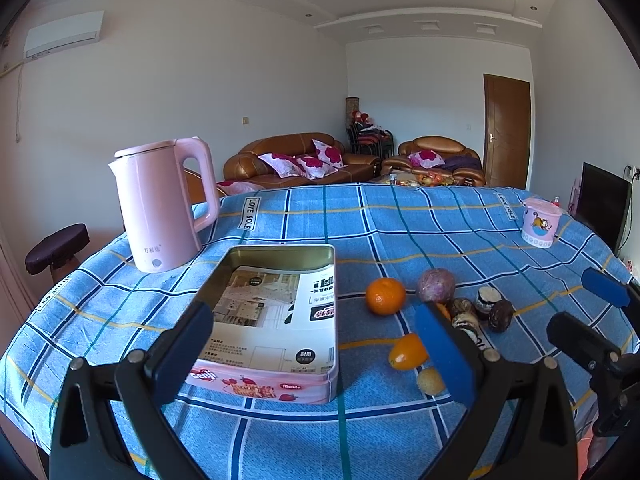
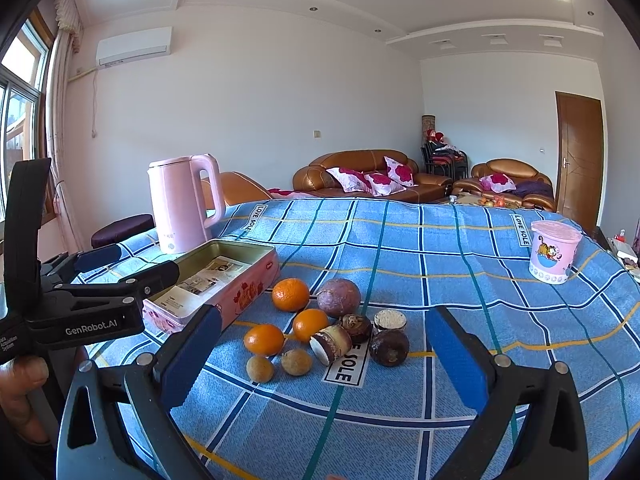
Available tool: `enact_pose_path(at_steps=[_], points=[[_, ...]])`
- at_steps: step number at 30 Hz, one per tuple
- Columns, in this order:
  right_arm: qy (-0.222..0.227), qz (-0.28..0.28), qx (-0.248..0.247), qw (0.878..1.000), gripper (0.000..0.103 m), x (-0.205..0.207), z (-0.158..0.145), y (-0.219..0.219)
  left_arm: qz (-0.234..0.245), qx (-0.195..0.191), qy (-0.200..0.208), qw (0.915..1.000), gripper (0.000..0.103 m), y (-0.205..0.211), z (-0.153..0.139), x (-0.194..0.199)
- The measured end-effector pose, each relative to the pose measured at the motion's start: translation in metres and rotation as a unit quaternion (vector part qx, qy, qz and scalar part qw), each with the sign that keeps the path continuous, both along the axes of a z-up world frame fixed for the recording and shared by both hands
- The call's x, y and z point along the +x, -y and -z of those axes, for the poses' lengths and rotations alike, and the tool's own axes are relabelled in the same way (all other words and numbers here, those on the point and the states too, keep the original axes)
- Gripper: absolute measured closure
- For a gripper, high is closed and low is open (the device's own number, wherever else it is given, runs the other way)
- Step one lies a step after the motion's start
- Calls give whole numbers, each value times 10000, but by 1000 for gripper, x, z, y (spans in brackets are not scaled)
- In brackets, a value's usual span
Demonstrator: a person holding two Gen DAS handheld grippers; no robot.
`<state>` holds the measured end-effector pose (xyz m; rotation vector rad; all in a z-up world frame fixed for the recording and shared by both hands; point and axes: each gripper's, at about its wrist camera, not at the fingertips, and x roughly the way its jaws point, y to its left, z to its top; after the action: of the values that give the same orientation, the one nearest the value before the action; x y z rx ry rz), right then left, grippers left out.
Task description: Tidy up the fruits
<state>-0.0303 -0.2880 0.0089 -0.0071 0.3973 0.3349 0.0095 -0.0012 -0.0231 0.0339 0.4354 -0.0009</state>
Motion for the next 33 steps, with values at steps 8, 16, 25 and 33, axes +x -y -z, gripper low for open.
enact_pose_path(at_steps=[8,16,25,33], points=[[-37,32,-7,10000,1,2,2,3,19,3,-106,9999,0,4,2,4],[-206,247,-40,9995,1,8,18,16,94,-15,-332,9994,0,13,15,12],[-464,761,-76,9960,1,24,48,48,809,106,-823,9933,14,54,45,19],[-516,885,-67,9947,1,32,51,56,1245,-109,-1433,9818,47,70,70,32]])
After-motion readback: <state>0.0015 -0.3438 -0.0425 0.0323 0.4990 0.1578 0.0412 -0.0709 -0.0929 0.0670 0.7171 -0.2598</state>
